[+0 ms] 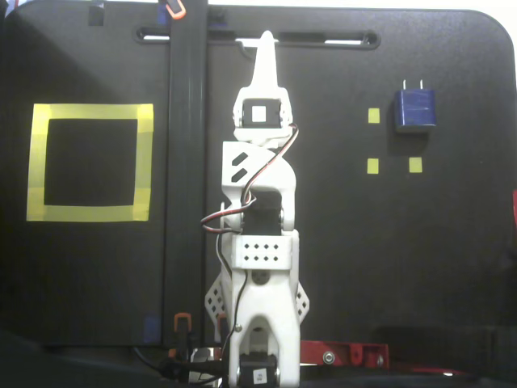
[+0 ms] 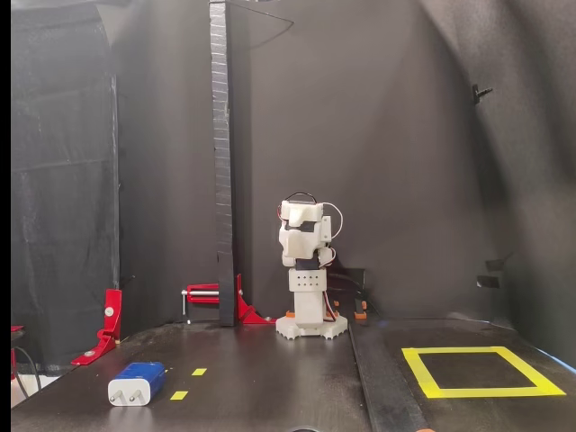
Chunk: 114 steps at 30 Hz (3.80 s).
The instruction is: Grasp the block and place it in the designated area.
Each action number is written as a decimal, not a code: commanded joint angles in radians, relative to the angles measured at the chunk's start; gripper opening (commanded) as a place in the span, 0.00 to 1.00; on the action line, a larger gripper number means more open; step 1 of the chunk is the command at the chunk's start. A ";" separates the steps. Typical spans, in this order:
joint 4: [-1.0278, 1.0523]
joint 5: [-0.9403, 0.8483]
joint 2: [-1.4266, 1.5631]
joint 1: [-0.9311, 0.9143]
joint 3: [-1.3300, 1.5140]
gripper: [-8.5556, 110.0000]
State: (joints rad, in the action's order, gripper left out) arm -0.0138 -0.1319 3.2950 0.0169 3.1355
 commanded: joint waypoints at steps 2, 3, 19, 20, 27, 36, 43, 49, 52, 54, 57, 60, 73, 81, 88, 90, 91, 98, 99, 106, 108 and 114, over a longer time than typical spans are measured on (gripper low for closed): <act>-0.005 -0.005 0.011 -0.026 0.006 0.07; -0.005 -0.005 0.011 -0.037 0.006 0.07; 0.104 -0.005 0.011 -0.374 0.006 0.07; 0.109 -0.005 0.011 -0.396 0.006 0.07; 0.127 -0.005 0.015 -0.540 0.006 0.07; 0.124 -0.005 0.032 -0.661 0.006 0.07; 0.140 -0.005 0.032 -0.663 0.006 0.07; 0.094 -0.003 -0.008 -0.663 0.005 0.07; 0.078 -0.003 -0.084 -0.655 -0.032 0.07; 0.080 -0.003 -0.167 -0.652 -0.087 0.07; 0.107 -0.003 -0.316 -0.644 -0.216 0.07; 0.144 -0.002 -0.474 -0.637 -0.357 0.07; 0.377 -0.003 -1.149 -0.647 -0.980 0.07; 0.765 -0.011 -1.434 -0.640 -1.385 0.07; 1.006 -0.015 -1.605 -0.647 -1.640 0.07; 1.055 -0.023 -1.651 -0.652 -1.698 0.07; 1.081 -0.029 -1.669 -0.658 -1.723 0.08; 1.213 -0.084 -1.775 -0.692 -1.822 0.08; 1.224 -0.092 -1.787 -0.695 -1.830 0.08; 1.304 -0.120 -1.856 -0.716 -1.888 0.08; 1.335 -0.127 -1.879 -0.721 -1.914 0.08; 1.364 -0.143 -1.916 -0.726 -1.945 0.08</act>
State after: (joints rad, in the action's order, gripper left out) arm 1.3453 -0.2684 1.3744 -0.6995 1.2349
